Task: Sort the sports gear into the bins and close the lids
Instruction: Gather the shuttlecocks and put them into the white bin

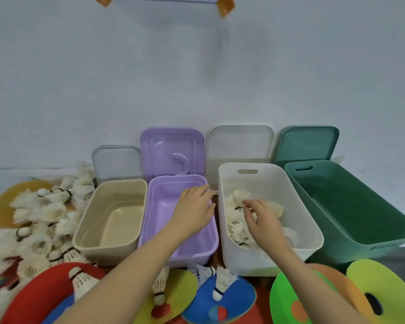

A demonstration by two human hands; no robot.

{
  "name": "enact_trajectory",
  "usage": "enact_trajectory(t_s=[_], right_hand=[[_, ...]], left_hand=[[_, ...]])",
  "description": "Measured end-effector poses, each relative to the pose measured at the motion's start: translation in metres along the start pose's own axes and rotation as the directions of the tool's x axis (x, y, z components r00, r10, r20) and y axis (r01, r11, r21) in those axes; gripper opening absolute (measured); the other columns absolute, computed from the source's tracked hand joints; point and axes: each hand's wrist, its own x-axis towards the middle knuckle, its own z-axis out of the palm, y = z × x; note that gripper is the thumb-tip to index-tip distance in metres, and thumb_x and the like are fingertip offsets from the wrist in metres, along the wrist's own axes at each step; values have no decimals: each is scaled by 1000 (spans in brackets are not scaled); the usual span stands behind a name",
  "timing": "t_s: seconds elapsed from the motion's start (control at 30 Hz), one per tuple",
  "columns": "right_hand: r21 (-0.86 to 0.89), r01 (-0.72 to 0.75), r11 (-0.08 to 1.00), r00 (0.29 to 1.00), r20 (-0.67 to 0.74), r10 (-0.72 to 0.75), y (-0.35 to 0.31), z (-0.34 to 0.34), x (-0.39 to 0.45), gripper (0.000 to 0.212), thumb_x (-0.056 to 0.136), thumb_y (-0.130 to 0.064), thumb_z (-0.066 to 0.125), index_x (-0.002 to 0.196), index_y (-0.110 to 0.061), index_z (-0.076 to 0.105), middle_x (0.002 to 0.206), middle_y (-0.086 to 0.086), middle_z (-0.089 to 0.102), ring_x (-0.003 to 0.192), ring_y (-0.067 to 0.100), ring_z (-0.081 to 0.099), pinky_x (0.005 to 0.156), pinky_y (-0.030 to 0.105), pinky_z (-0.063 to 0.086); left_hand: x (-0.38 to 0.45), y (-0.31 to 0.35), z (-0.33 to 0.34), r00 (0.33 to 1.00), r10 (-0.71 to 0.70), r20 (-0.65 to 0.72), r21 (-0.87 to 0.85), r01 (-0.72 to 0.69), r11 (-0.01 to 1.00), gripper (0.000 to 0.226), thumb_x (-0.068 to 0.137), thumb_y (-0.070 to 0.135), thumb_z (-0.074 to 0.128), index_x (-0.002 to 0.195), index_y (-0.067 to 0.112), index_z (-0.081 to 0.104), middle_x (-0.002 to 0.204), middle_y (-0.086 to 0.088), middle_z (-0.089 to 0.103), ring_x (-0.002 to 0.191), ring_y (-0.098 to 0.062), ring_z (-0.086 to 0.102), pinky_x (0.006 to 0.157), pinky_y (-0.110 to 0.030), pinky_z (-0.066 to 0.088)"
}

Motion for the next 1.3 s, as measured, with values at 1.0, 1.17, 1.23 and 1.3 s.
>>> enact_trajectory(t_s=[1.0, 1.17, 1.23, 1.3], right_hand=[[-200, 390, 899, 808, 542, -230, -240, 195, -133, 18, 90, -26, 48, 94, -25, 66, 96, -6, 62, 96, 17, 54, 77, 31, 21], [-3, 149, 989, 944, 298, -141, -238, 185, -130, 13, 88, -19, 57, 84, -19, 69, 82, -6, 63, 80, 16, 57, 76, 33, 35], [92, 66, 994, 965, 248, -87, -236, 180, -127, 9, 86, -17, 60, 84, -17, 69, 79, -5, 63, 77, 15, 58, 75, 37, 45], [135, 16, 991, 977, 209, -44, -235, 174, -125, 8, 87, -16, 61, 88, -14, 69, 83, -4, 63, 78, 14, 58, 75, 35, 47]], left_hand=[[-307, -202, -56, 956, -174, 237, -6, 181, 984, 66, 81, 60, 16, 120, 28, 58, 122, 14, 54, 118, -8, 40, 88, -28, 13], [-315, -204, -49, 962, -105, 253, -82, 130, 988, 64, 79, 66, 25, 119, 31, 61, 120, 15, 55, 116, -6, 39, 86, -26, 12], [-313, -201, -46, 960, -115, 257, -91, 142, 986, 48, 85, 62, 39, 118, 33, 62, 119, 17, 55, 116, -6, 39, 87, -26, 12], [-310, -198, -44, 958, -116, 260, -109, 149, 983, 32, 90, 50, 50, 113, 35, 65, 119, 18, 56, 114, -6, 39, 86, -27, 13]])
